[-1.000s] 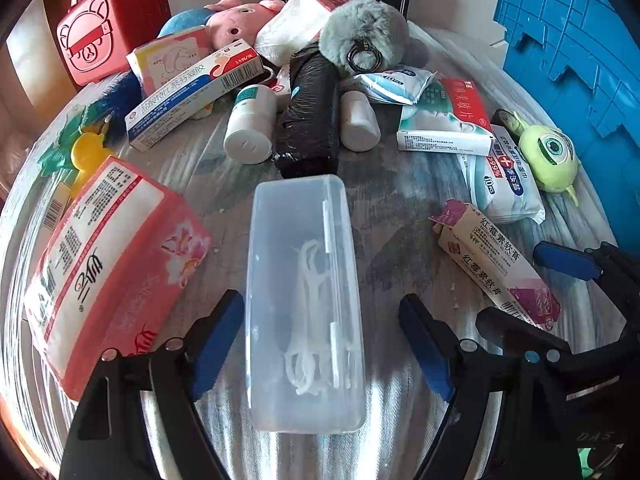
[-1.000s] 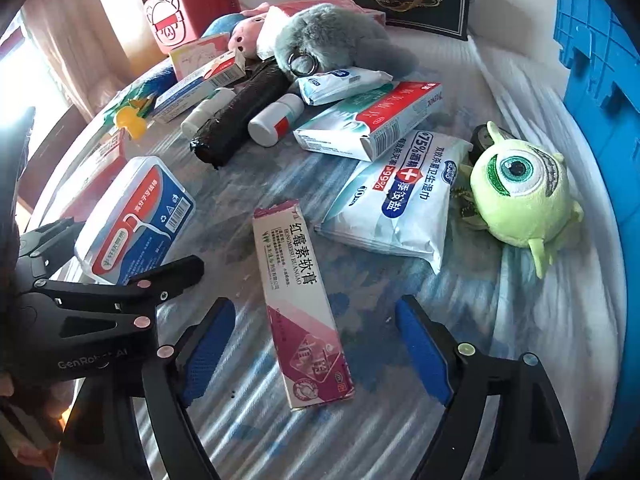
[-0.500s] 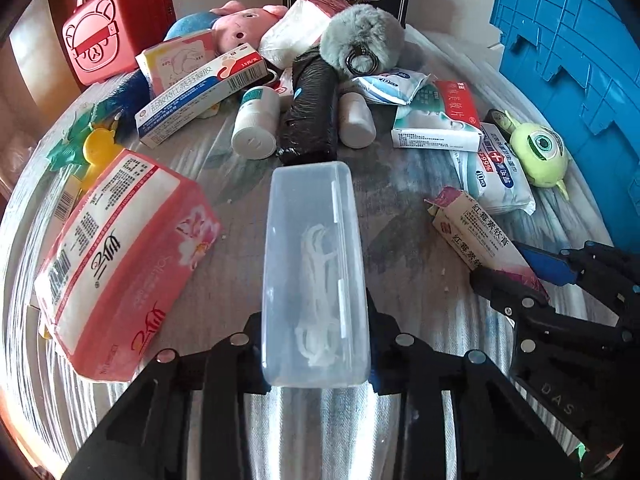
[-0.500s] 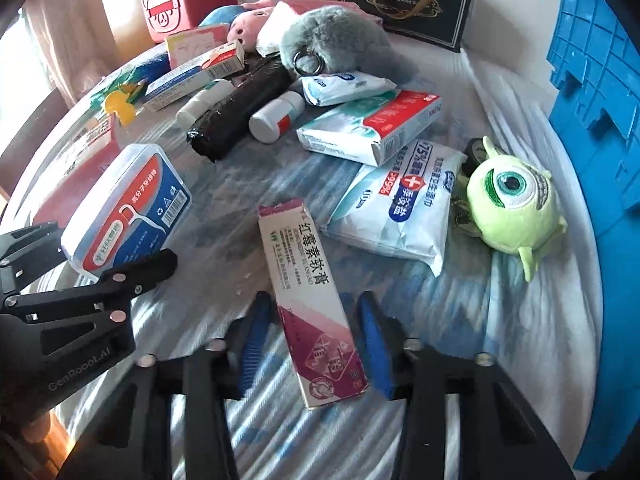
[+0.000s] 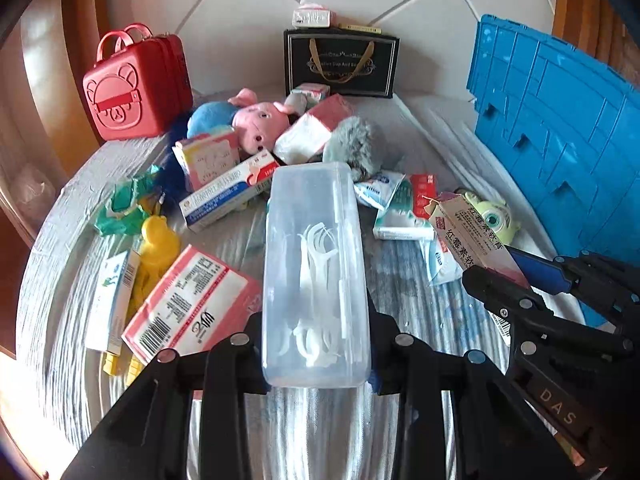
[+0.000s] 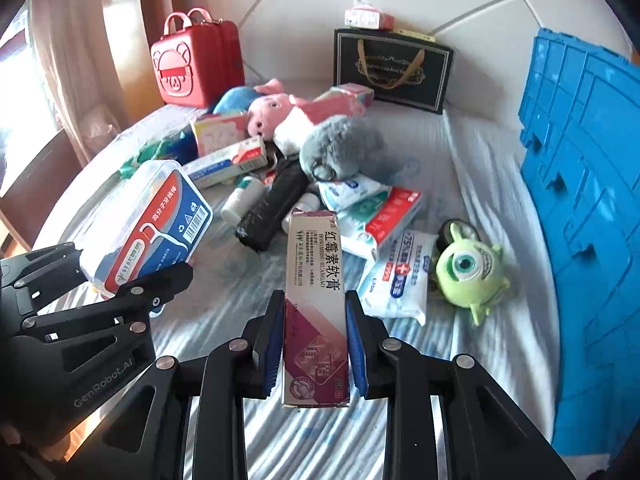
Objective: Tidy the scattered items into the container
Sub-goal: 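Lift the floss box and ointment box and carry both over the crate, then open both tools to drop the two boxes into the crate, then withdraw both tools from the crate back over the bed, then grasp the white paracetamol box with the left tool while the right tool grasps the pink tissue pack, then lift the paracetamol box and tissue pack and carry both over the crate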
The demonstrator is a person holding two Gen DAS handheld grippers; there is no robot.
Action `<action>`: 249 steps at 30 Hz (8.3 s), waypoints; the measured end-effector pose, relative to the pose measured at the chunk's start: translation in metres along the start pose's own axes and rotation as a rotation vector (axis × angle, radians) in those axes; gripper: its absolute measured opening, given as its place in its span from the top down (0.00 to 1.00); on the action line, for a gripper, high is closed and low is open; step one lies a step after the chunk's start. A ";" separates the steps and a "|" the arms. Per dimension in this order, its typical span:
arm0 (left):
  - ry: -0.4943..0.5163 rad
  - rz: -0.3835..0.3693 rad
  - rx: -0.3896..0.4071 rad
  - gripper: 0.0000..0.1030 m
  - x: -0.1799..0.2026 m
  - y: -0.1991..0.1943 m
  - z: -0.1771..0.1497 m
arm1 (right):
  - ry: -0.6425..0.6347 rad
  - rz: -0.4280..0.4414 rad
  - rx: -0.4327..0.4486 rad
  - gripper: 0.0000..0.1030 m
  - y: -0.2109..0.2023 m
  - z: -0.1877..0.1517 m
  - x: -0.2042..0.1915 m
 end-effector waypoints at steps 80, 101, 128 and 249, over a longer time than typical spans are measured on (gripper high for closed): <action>0.227 -0.121 -0.297 0.42 0.538 0.061 0.164 | 0.240 -0.148 -0.165 0.72 -0.140 -0.008 0.563; 0.282 -0.049 -0.278 0.42 0.537 0.067 0.160 | 0.241 -0.109 -0.220 0.63 -0.124 -0.009 0.563; 0.117 -0.142 0.124 0.41 0.341 -0.185 0.138 | 0.058 -0.021 0.262 0.24 -0.321 0.055 0.381; 0.091 -0.105 0.060 0.31 -0.187 -0.043 0.076 | 0.348 -0.186 0.004 0.04 -0.044 0.104 -0.117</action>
Point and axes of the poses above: each gripper's, at about its wrist camera, not at the fingertips, and y roughly the way its jaws point, x to its right, z to its top, the point moved 4 cm from there along y, roughly the way its jaws point, and after that the axes turned 7 degrees about -y, right-handed, at the moved point
